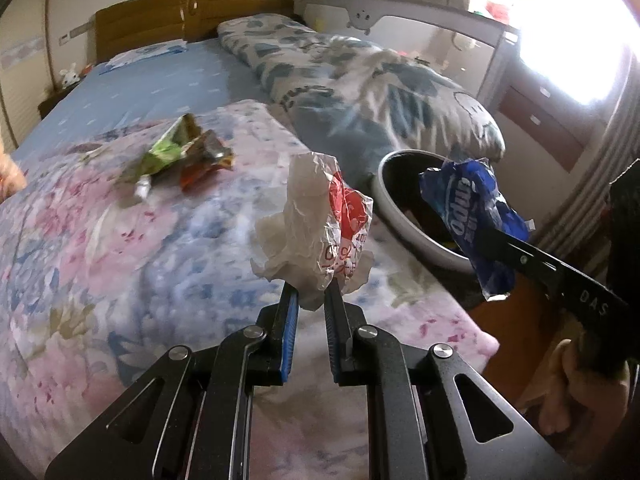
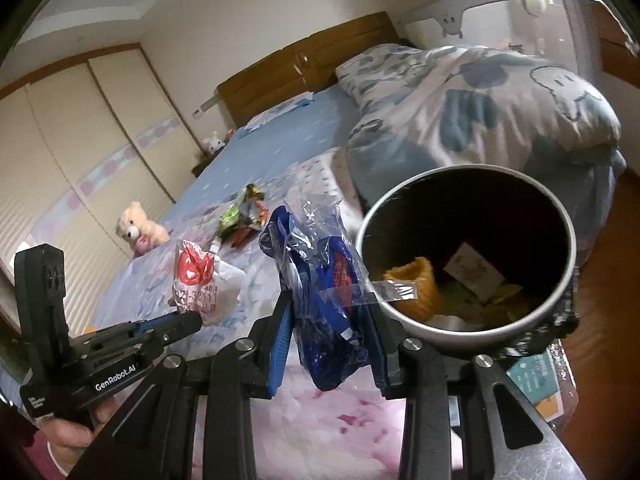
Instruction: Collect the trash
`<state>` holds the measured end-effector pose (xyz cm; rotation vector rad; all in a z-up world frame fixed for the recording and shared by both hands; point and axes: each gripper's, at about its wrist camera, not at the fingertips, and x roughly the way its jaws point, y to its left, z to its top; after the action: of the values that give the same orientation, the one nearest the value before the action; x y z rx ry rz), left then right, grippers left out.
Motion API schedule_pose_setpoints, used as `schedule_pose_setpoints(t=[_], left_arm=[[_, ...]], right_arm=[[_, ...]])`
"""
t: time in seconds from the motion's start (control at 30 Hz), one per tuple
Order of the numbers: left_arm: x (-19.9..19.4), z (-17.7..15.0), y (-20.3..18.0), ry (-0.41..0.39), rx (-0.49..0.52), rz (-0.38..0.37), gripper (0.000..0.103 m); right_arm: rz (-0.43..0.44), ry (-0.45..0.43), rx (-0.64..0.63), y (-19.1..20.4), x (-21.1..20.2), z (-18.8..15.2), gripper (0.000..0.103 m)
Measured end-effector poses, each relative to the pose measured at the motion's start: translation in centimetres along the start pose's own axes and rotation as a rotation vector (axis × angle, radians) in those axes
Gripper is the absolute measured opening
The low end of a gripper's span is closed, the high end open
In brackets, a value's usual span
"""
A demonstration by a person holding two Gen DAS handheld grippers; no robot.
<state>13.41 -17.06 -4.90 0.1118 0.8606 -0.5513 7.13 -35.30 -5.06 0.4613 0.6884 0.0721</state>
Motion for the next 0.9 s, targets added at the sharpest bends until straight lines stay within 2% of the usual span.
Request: schedule_pose_setpoints(t=[0.47,0.9], left_arm=[[1.3,1.6,-3.9,0.006,0.064,-0.028,0.012],[2.8,3.0,-6.3,0.018,0.106,-0.043,0.012]], right_arm=[[-0.047,-0.034,0.046,-3.0,-1.9,0.5,0.034],[-0.077,-0.032,0.08,-5.3,-2.0,1.2,0.034]])
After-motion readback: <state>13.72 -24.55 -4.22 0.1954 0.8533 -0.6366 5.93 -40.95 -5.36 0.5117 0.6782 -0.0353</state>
